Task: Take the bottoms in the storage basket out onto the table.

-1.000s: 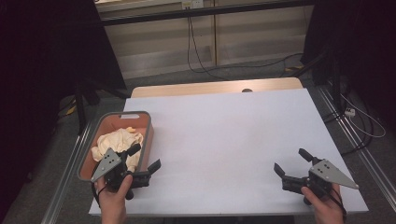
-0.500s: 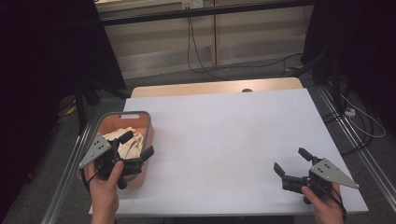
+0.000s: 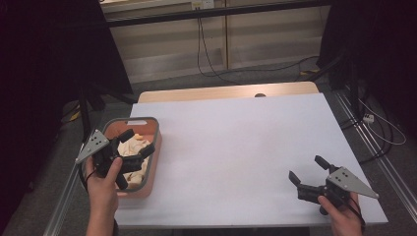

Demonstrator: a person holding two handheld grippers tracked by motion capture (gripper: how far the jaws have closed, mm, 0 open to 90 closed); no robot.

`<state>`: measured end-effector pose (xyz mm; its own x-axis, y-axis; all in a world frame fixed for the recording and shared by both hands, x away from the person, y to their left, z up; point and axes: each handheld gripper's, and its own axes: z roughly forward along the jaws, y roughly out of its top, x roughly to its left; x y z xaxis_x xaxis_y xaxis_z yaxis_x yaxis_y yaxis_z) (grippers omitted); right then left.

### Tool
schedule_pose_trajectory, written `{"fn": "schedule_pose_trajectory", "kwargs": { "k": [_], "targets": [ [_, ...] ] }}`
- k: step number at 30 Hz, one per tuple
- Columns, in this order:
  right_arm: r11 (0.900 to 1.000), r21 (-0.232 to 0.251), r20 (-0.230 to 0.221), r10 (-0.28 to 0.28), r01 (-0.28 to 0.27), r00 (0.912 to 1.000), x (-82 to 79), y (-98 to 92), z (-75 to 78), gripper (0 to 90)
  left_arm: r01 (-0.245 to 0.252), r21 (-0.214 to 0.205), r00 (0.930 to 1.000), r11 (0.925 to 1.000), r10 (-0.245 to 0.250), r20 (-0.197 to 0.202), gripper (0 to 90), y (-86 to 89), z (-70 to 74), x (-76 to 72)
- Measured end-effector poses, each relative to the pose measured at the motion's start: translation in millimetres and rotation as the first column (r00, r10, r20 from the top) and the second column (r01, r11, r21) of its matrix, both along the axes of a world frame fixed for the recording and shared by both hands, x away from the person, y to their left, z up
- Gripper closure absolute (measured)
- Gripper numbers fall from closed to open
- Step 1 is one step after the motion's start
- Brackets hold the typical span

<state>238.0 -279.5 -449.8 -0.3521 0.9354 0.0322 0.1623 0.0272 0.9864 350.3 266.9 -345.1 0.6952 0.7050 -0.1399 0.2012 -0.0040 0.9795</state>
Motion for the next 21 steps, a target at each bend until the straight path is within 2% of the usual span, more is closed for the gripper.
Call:
{"fn": "schedule_pose_trajectory", "kwargs": {
  "k": [4, 9, 12, 17, 21],
  "targets": [
    [1.0000, -0.002, -0.002, 0.001, -0.001, 1.0000, 0.2, 0.0, -0.3, 1.6, -0.029, 0.001, 0.9995, 0.9996, 0.029, -0.010, 3.0, 6.6, -3.1, 6.2],
    [1.0000, -0.001, -0.001, 0.001, -0.001, 1.0000, 0.0, 0.4, -0.2, 1.6, -0.039, 0.009, 0.9992, 0.9992, 0.039, -0.012, 3.0, 15.2, -8.9, 15.0],
    [1.0000, 0.000, -0.003, 0.001, -0.001, 1.0000, 0.0, 0.4, -0.3, 1.8, -0.062, 0.037, 0.9977, 0.9974, 0.063, -0.026, 3.0, 22.3, -12.8, 21.9],
    [1.0000, 0.002, -0.001, 0.001, -0.001, 1.0000, -0.4, 0.4, 0.1, 1.8, -0.105, 0.049, 0.9936, 0.9933, 0.107, -0.037, 3.0, 34.0, -17.7, 31.6],
    [1.0000, -0.003, -0.003, 0.004, -0.004, 1.0000, 0.2, 0.9, -0.3, 1.8, -0.128, 0.089, 0.9891, 0.9878, 0.133, -0.062, 2.9, 39.6, -23.0, 39.8]
  ]
}}
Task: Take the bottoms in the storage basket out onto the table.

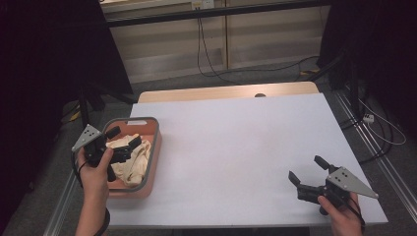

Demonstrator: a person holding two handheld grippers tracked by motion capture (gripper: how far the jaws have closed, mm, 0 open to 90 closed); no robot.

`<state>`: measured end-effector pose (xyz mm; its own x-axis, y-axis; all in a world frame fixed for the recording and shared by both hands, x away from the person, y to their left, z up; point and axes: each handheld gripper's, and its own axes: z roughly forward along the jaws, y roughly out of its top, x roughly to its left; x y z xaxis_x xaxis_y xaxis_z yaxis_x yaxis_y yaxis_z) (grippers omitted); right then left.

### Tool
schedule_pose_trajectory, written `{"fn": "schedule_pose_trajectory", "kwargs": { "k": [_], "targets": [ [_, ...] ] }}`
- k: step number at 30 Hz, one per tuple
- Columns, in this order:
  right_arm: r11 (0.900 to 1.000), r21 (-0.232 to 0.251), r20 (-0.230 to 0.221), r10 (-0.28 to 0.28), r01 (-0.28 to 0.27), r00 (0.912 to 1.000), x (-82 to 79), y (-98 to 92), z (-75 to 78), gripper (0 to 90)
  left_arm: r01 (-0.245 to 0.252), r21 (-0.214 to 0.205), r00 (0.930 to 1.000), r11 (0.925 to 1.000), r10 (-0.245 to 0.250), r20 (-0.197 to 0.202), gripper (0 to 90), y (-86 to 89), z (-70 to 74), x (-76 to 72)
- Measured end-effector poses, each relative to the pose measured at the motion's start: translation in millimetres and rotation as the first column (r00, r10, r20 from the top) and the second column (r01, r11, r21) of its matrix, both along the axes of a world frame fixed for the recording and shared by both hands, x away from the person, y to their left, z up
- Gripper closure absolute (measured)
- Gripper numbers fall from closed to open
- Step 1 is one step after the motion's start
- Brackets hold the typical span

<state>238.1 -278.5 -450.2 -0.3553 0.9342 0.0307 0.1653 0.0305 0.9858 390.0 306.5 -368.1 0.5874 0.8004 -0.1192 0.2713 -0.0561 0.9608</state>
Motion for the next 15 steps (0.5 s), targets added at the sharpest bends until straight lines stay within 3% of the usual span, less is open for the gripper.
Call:
{"fn": "schedule_pose_trajectory", "kwargs": {
  "k": [7, 15],
  "targets": [
    [1.0000, -0.002, -0.001, 0.005, -0.005, 1.0000, 0.1, 0.7, -0.1, 1.8, -0.027, 0.047, 0.9977, 0.9985, 0.030, -0.061, 2.9, 5.0, -12.5, 15.7],
    [0.9999, -0.002, -0.001, 0.016, -0.016, 0.9999, 0.1, 2.5, -0.4, 1.8, -0.046, 0.089, 0.9880, 0.9949, 0.059, -0.143, 3.0, 7.6, -33.1, 30.9]
  ]
}}
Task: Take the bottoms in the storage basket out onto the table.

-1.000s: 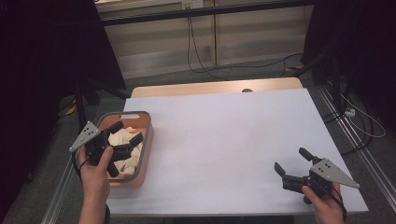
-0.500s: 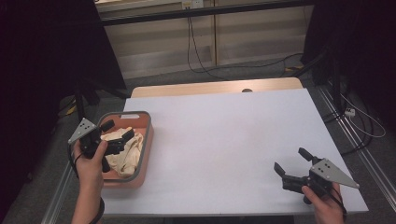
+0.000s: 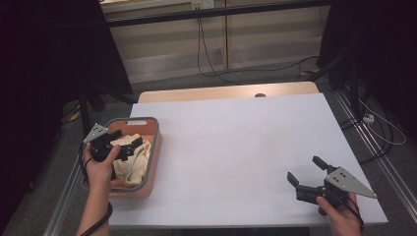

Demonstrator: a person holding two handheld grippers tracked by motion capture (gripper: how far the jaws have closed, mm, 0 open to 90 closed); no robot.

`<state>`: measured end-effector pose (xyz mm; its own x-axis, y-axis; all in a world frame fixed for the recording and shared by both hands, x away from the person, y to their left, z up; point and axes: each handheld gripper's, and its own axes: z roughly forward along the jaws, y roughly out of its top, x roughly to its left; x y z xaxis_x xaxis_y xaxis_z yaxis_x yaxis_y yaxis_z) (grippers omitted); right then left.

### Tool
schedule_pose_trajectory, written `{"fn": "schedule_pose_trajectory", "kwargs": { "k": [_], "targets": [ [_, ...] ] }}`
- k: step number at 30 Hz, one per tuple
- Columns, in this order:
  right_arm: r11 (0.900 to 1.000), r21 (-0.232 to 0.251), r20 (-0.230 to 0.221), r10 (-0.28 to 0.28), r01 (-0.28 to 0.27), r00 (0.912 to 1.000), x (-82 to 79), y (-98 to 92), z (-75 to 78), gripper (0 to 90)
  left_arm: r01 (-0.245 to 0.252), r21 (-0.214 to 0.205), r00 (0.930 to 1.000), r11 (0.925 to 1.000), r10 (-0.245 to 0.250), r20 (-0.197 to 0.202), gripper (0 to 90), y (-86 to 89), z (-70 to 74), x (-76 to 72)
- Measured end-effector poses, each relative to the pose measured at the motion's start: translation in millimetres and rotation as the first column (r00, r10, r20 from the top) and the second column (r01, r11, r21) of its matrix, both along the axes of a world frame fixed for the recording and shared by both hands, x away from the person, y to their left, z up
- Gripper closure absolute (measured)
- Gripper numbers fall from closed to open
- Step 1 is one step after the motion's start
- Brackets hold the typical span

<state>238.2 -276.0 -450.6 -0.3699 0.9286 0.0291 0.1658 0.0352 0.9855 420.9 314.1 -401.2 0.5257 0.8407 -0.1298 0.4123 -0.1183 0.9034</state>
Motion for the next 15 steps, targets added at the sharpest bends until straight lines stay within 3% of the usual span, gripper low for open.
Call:
{"fn": "schedule_pose_trajectory", "kwargs": {
  "k": [4, 9, 15],
  "targets": [
    [1.0000, 0.002, -0.003, -0.002, 0.002, 1.0000, 0.4, -0.8, -0.4, 1.9, -0.018, 0.030, 0.9984, 0.9994, 0.019, -0.054, 3.1, 3.6, -11.7, 4.3],
    [1.0000, -0.001, -0.001, 0.000, 0.000, 1.0000, 0.6, -0.8, -0.8, 1.9, -0.022, 0.098, 0.9929, 0.9949, 0.033, -0.114, 3.4, 5.5, -23.6, 6.6],
    [1.0000, -0.007, -0.007, 0.004, -0.004, 1.0000, 0.6, 0.3, -1.0, 1.9, -0.027, 0.126, 0.9884, 0.9916, 0.046, -0.145, 3.0, 1.9, -27.8, 9.0]
  ]
}}
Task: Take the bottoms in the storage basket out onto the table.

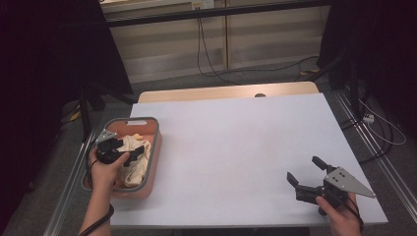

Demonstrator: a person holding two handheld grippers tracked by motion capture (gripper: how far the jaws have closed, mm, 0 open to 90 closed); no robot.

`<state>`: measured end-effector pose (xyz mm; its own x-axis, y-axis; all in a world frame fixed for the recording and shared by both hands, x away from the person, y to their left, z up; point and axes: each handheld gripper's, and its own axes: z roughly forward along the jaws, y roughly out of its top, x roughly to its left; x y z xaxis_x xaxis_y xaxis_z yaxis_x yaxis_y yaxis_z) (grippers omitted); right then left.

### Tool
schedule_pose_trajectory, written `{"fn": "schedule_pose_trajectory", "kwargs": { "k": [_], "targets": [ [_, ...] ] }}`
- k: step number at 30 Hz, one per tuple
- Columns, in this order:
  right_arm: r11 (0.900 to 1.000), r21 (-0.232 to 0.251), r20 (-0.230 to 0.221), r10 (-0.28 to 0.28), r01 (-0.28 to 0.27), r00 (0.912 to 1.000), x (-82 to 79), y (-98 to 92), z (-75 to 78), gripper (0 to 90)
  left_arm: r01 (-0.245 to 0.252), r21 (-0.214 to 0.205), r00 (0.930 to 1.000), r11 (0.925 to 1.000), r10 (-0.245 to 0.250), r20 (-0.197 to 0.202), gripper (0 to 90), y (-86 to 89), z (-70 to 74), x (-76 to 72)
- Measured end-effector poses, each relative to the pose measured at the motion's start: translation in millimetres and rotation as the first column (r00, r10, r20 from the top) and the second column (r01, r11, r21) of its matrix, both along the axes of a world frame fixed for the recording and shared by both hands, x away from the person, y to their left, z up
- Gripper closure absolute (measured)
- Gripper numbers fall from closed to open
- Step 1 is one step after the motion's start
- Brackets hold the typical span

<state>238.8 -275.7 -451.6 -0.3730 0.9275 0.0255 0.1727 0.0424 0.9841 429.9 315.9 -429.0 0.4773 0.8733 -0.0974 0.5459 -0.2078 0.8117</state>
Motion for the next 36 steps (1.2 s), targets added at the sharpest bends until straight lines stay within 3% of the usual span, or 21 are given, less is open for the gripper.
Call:
{"fn": "schedule_pose_trajectory", "kwargs": {
  "k": [4, 10, 16, 22, 36],
  "targets": [
    [1.0000, 0.003, 0.001, -0.001, 0.001, 1.0000, -0.4, 0.1, 0.3, 1.9, 0.023, 0.058, 0.9996, 0.9981, -0.022, -0.019, 1.6, -4.3, -4.2, 1.6],
    [1.0000, 0.007, 0.002, -0.001, 0.001, 1.0000, -1.8, -0.1, 0.9, 2.1, 0.025, 0.151, 0.9984, 0.9883, -0.018, -0.054, 0.1, -13.1, -11.8, 2.4],
    [1.0000, 0.007, 0.003, 0.003, -0.003, 1.0000, -2.4, -0.1, 1.2, 2.1, 0.024, 0.164, 0.9947, 0.9862, -0.007, -0.103, 0.1, -16.7, -17.5, 4.7],
    [1.0000, 0.007, 0.001, 0.007, -0.007, 1.0000, -2.6, 0.2, 1.0, 2.1, 0.023, 0.178, 0.9924, 0.9838, -0.001, -0.123, 0.3, -19.2, -21.8, 5.5],
    [1.0000, -0.002, -0.001, 0.009, -0.009, 1.0000, -1.3, 0.3, 0.3, 2.2, 0.018, 0.139, 0.9823, 0.9901, 0.008, -0.187, 7.6, -20.5, -23.9, 7.4]
  ]
}}
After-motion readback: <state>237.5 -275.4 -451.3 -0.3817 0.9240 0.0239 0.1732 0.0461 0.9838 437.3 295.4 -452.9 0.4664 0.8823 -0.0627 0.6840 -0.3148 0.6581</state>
